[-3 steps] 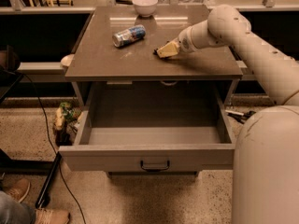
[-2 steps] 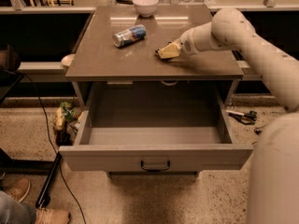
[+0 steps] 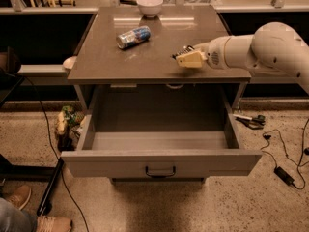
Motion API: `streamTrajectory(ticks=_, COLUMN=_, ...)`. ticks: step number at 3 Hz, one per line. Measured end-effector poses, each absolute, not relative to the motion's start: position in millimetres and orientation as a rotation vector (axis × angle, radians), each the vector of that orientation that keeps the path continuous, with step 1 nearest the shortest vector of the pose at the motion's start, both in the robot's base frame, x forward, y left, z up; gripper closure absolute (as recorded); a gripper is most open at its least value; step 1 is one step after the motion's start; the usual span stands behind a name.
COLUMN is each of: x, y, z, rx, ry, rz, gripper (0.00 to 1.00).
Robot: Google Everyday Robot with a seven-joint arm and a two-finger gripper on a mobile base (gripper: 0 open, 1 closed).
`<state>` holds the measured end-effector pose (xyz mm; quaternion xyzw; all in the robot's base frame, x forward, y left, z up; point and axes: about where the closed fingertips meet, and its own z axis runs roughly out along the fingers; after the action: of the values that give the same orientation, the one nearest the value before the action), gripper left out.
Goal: Place rxbar chocolate into top drawer
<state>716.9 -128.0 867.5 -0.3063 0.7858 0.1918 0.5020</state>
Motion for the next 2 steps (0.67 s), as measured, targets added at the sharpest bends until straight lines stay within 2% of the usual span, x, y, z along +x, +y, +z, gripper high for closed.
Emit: streamTrajectory(ticks=2, x=707.4, y=-125.5, z=870.8, rx=-0.766, ry=1.88, rz=0.513, gripper=1.0)
